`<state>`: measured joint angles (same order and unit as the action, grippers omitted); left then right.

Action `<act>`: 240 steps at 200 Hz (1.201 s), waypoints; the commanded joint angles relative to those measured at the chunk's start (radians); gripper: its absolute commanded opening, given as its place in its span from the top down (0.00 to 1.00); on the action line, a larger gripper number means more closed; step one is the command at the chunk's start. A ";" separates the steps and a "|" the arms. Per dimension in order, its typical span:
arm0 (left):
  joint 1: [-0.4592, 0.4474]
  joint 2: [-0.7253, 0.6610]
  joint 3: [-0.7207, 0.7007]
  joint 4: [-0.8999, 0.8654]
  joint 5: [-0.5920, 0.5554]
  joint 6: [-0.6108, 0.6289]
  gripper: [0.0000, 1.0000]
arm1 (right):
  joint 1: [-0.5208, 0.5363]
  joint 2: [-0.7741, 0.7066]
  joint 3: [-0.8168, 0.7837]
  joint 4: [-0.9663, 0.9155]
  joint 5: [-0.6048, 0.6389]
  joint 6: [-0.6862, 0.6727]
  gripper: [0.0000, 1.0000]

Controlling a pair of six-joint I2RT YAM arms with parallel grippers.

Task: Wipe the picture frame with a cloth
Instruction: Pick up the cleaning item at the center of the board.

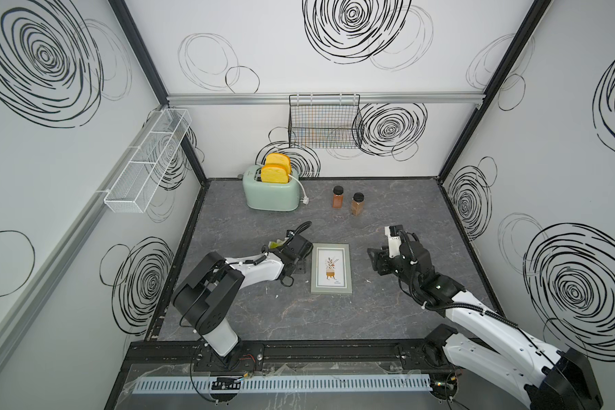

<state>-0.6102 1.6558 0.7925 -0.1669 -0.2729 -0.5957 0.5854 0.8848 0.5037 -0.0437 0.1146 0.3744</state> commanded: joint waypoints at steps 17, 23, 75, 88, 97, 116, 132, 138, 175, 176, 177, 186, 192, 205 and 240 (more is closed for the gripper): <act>0.031 0.067 -0.086 0.010 0.203 -0.067 0.47 | -0.017 0.003 -0.015 0.029 -0.025 0.001 0.39; 0.037 0.071 -0.090 0.020 0.215 -0.069 0.51 | -0.017 0.009 -0.015 0.031 -0.029 0.001 0.39; 0.067 0.090 -0.128 0.078 0.298 -0.098 1.00 | -0.019 0.028 -0.012 0.025 -0.042 -0.004 0.39; 0.068 0.047 -0.148 0.091 0.307 -0.109 1.00 | -0.022 0.024 -0.017 0.029 -0.038 -0.007 0.39; 0.067 0.006 -0.156 0.092 0.310 -0.116 1.00 | -0.024 0.028 -0.021 0.033 -0.042 -0.012 0.39; 0.059 -0.099 -0.135 0.049 0.282 -0.110 1.00 | -0.031 0.058 -0.025 0.043 -0.056 -0.024 0.38; 0.045 -0.194 -0.086 -0.022 0.223 -0.085 1.00 | -0.044 0.118 -0.013 0.038 -0.068 -0.029 0.38; 0.043 -0.230 -0.067 -0.046 0.210 -0.075 1.00 | -0.049 0.149 -0.006 0.035 -0.075 -0.032 0.38; 0.045 -0.399 0.032 -0.163 0.173 -0.017 1.00 | -0.047 0.400 0.097 0.016 -0.195 -0.050 0.38; 0.046 -0.402 0.033 -0.164 0.173 -0.016 1.00 | -0.045 0.405 0.100 0.016 -0.197 -0.050 0.38; 0.046 -0.404 0.034 -0.164 0.175 -0.015 1.00 | -0.045 0.410 0.103 0.018 -0.199 -0.049 0.38; 0.048 -0.426 0.041 -0.163 0.192 -0.013 1.00 | -0.033 0.460 0.122 0.028 -0.214 -0.045 0.38; 0.050 -0.437 0.043 -0.158 0.201 -0.015 1.00 | -0.021 0.480 0.132 0.035 -0.212 -0.040 0.38; 0.056 -0.453 0.040 -0.143 0.216 -0.017 1.00 | 0.008 0.493 0.147 0.049 -0.200 -0.034 0.38; 0.075 -0.459 0.034 -0.079 0.247 -0.034 1.00 | 0.076 0.548 0.218 -0.023 -0.149 -0.020 0.36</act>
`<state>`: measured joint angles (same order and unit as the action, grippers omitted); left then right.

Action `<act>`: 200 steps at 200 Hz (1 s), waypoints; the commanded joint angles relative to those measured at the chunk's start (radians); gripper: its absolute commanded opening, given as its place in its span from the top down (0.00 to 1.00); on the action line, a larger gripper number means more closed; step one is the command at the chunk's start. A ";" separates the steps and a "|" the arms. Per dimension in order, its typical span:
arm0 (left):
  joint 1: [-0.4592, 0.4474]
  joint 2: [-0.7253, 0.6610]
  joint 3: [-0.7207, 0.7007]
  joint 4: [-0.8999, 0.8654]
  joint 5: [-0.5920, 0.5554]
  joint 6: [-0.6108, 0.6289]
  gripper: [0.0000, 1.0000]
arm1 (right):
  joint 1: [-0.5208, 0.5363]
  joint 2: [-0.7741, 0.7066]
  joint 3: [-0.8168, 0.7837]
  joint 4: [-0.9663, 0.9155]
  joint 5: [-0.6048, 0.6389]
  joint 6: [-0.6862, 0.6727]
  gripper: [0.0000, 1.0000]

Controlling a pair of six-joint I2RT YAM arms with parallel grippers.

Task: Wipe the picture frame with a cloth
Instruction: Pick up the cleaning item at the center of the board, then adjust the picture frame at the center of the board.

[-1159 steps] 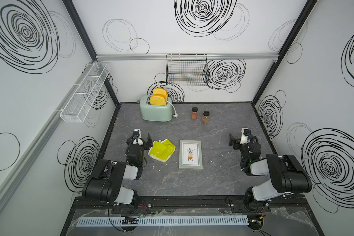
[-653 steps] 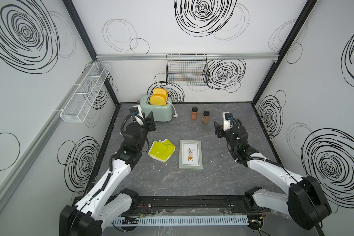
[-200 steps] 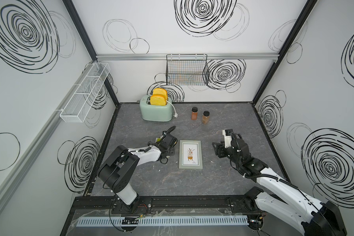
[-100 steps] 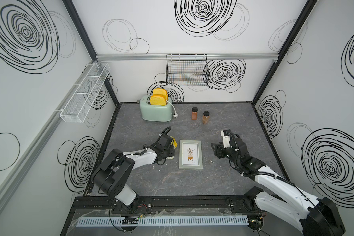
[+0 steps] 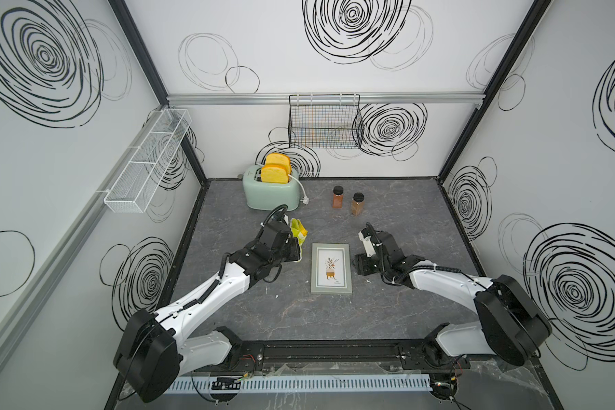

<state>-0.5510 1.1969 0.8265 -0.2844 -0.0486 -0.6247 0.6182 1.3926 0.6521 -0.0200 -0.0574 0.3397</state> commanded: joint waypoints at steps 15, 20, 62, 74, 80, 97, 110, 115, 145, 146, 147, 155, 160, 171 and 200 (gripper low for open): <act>0.017 0.018 0.019 0.068 0.029 -0.012 1.00 | 0.088 0.071 0.089 -0.070 0.055 0.025 0.36; 0.017 0.026 0.028 0.077 0.033 -0.013 1.00 | 0.101 0.081 0.092 -0.074 0.066 0.034 0.36; 0.020 0.070 0.100 0.108 0.044 -0.014 1.00 | 0.167 0.150 0.098 -0.079 0.173 0.119 0.37; 0.022 0.070 0.108 0.104 0.042 -0.009 1.00 | 0.178 0.141 0.086 -0.058 0.202 0.142 0.37; 0.022 0.069 0.108 0.101 0.041 -0.005 1.00 | 0.182 0.136 0.084 -0.054 0.216 0.150 0.37; 0.024 0.056 0.094 0.099 0.033 0.002 1.00 | 0.187 0.120 0.079 -0.047 0.244 0.161 0.37; 0.029 0.044 0.074 0.107 0.036 -0.003 1.00 | 0.188 0.115 0.077 -0.049 0.253 0.165 0.36; 0.031 0.040 0.067 0.111 0.039 -0.006 1.00 | 0.188 0.117 0.076 -0.050 0.255 0.165 0.36; 0.034 0.042 0.046 0.136 0.065 -0.026 1.00 | 0.187 0.162 0.080 -0.064 0.251 0.182 0.37; 0.034 0.042 0.047 0.137 0.066 -0.026 1.00 | 0.187 0.163 0.079 -0.064 0.252 0.184 0.37; 0.034 0.043 0.048 0.138 0.067 -0.028 1.00 | 0.187 0.164 0.078 -0.064 0.252 0.184 0.38; 0.034 0.048 0.052 0.143 0.075 -0.029 1.00 | 0.187 0.175 0.072 -0.060 0.249 0.193 0.39; 0.034 0.053 0.059 0.145 0.080 -0.028 1.00 | 0.187 0.182 0.069 -0.060 0.244 0.199 0.40; 0.034 0.064 0.081 0.143 0.086 -0.022 1.00 | 0.187 0.198 0.066 -0.055 0.230 0.206 0.44; 0.040 0.100 0.131 0.167 0.111 -0.023 1.00 | 0.188 0.227 0.049 -0.031 0.196 0.215 0.48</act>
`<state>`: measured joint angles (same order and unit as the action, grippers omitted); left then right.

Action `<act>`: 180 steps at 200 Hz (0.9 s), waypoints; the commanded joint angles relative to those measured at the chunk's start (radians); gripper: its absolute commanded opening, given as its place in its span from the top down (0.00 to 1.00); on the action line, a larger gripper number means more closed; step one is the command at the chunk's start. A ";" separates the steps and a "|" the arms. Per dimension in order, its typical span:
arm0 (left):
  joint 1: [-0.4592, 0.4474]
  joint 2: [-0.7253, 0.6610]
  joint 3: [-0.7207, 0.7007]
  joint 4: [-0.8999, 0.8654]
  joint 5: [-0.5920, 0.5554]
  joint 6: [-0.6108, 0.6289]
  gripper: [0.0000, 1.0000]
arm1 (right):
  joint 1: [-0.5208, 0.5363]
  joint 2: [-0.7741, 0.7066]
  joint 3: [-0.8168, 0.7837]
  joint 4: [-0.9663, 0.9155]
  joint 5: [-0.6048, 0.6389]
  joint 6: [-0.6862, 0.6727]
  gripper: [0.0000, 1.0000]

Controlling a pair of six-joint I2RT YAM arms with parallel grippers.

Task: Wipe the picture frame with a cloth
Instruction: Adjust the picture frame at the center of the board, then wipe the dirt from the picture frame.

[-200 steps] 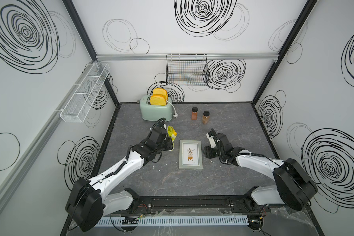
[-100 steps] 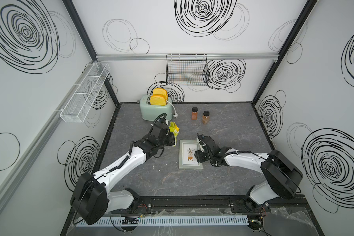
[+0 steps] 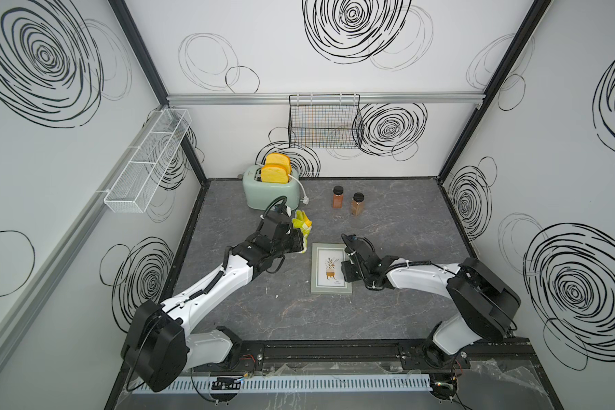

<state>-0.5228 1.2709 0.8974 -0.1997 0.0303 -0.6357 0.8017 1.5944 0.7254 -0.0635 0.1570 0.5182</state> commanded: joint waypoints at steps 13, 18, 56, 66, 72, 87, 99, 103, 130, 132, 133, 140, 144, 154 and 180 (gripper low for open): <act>0.014 0.041 0.074 0.100 0.043 -0.018 1.00 | 0.005 0.033 -0.028 0.014 -0.021 0.039 0.49; 0.015 0.049 0.079 0.105 0.047 -0.022 1.00 | 0.005 0.034 -0.027 0.013 -0.021 0.040 0.49; 0.019 0.112 0.085 0.221 0.111 -0.092 1.00 | 0.005 0.040 -0.038 0.013 -0.017 0.038 0.55; 0.018 0.143 0.074 0.296 0.143 -0.130 1.00 | 0.005 0.041 -0.043 0.019 -0.018 0.039 0.57; 0.018 0.168 0.067 0.339 0.157 -0.156 1.00 | 0.005 0.043 -0.045 0.019 -0.017 0.042 0.60; 0.019 0.241 0.054 0.454 0.196 -0.225 1.00 | 0.005 0.048 -0.049 0.025 -0.020 0.048 0.67; 0.017 0.307 0.063 0.526 0.206 -0.261 1.00 | 0.004 0.056 -0.052 0.025 -0.020 0.055 0.72; 0.014 0.330 0.072 0.542 0.208 -0.266 1.00 | 0.005 0.059 -0.052 0.026 -0.020 0.054 0.73; -0.009 0.452 0.156 0.565 0.259 -0.316 1.00 | 0.004 0.073 -0.055 0.024 -0.018 0.059 0.75; -0.010 0.458 0.162 0.564 0.263 -0.320 1.00 | 0.005 0.074 -0.055 0.022 -0.016 0.059 0.75; -0.011 0.462 0.164 0.564 0.266 -0.323 1.00 | 0.005 0.074 -0.054 0.021 -0.017 0.059 0.75; -0.020 0.479 0.176 0.558 0.278 -0.336 1.00 | 0.005 0.077 -0.052 0.018 -0.015 0.061 0.75; -0.025 0.487 0.182 0.549 0.280 -0.341 1.00 | 0.005 0.078 -0.051 0.017 -0.013 0.063 0.75; -0.042 0.498 0.187 0.534 0.270 -0.342 1.00 | 0.005 0.078 -0.049 0.013 -0.009 0.063 0.75; -0.073 0.521 0.157 0.579 0.248 -0.354 1.00 | 0.005 0.075 -0.050 0.011 -0.002 0.074 0.74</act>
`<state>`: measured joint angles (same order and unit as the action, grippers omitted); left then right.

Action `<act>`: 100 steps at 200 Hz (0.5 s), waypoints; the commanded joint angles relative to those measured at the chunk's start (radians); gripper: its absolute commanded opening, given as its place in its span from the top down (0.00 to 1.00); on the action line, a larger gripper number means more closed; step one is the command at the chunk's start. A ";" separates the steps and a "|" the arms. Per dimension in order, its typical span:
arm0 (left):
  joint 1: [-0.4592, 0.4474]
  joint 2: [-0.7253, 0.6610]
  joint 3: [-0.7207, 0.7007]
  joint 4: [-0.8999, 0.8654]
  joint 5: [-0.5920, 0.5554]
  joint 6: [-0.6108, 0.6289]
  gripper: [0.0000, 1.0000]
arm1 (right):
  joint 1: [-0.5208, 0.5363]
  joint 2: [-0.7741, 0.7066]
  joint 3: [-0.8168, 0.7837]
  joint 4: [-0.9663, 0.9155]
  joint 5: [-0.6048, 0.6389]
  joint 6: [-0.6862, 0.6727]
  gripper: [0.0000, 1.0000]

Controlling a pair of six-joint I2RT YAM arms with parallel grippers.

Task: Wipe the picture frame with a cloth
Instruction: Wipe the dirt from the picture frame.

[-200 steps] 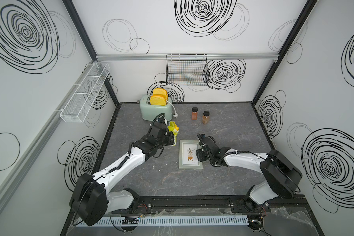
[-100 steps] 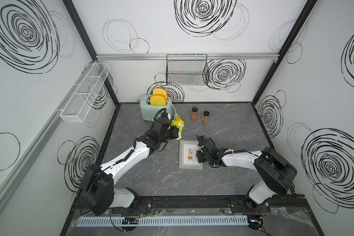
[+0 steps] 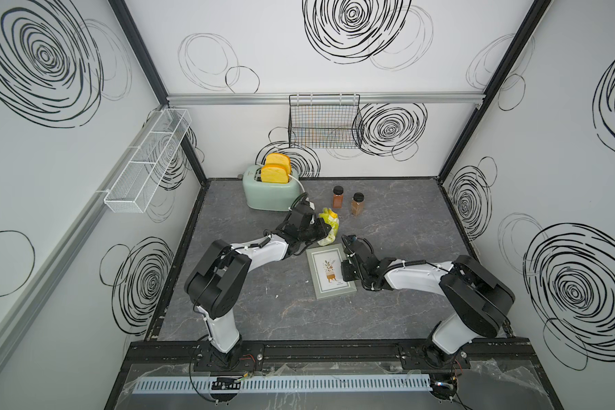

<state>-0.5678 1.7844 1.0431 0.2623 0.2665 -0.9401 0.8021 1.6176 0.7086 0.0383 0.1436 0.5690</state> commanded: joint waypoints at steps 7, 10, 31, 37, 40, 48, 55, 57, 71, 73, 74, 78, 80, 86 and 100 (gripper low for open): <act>-0.033 0.019 0.008 0.138 0.020 -0.061 1.00 | 0.005 0.051 -0.034 -0.092 0.012 0.026 0.74; -0.035 0.024 0.007 0.150 0.027 -0.069 1.00 | 0.004 0.051 -0.034 -0.092 0.012 0.027 0.74; -0.056 0.071 0.021 0.151 0.025 -0.088 1.00 | 0.005 0.051 -0.037 -0.092 0.015 0.031 0.74; -0.062 0.079 0.022 0.135 0.007 -0.084 1.00 | 0.005 0.051 -0.035 -0.094 0.017 0.034 0.74; -0.066 0.081 0.022 0.122 -0.007 -0.080 1.00 | 0.005 0.051 -0.035 -0.094 0.019 0.036 0.74; -0.073 0.081 0.015 0.086 -0.053 -0.065 1.00 | 0.004 0.048 -0.037 -0.093 0.022 0.040 0.74; -0.076 0.075 -0.001 0.061 -0.093 -0.054 1.00 | 0.005 0.046 -0.039 -0.088 0.024 0.043 0.74; -0.075 0.072 -0.006 0.055 -0.105 -0.052 1.00 | 0.005 0.044 -0.040 -0.088 0.024 0.045 0.74; -0.067 0.050 -0.053 0.027 -0.181 -0.037 1.00 | 0.004 0.043 -0.041 -0.078 0.025 0.049 0.74; -0.064 0.046 -0.061 0.022 -0.190 -0.035 1.00 | 0.005 0.043 -0.041 -0.077 0.025 0.048 0.74; -0.063 0.044 -0.065 0.021 -0.195 -0.034 1.00 | 0.005 0.044 -0.041 -0.076 0.025 0.048 0.74; -0.057 0.037 -0.081 0.015 -0.212 -0.028 1.00 | 0.005 0.045 -0.040 -0.074 0.022 0.048 0.74; -0.053 0.032 -0.087 0.012 -0.220 -0.026 1.00 | 0.004 0.045 -0.040 -0.074 0.023 0.048 0.74; -0.039 0.017 -0.110 0.000 -0.247 -0.018 1.00 | 0.005 0.047 -0.038 -0.075 0.021 0.048 0.74; -0.001 -0.028 -0.161 -0.043 -0.292 -0.007 1.00 | 0.005 0.048 -0.039 -0.069 0.021 0.048 0.74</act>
<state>-0.6300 1.8309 0.9573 0.2928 0.1268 -0.9760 0.8021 1.6176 0.7082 0.0391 0.1596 0.5877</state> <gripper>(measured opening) 0.109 0.262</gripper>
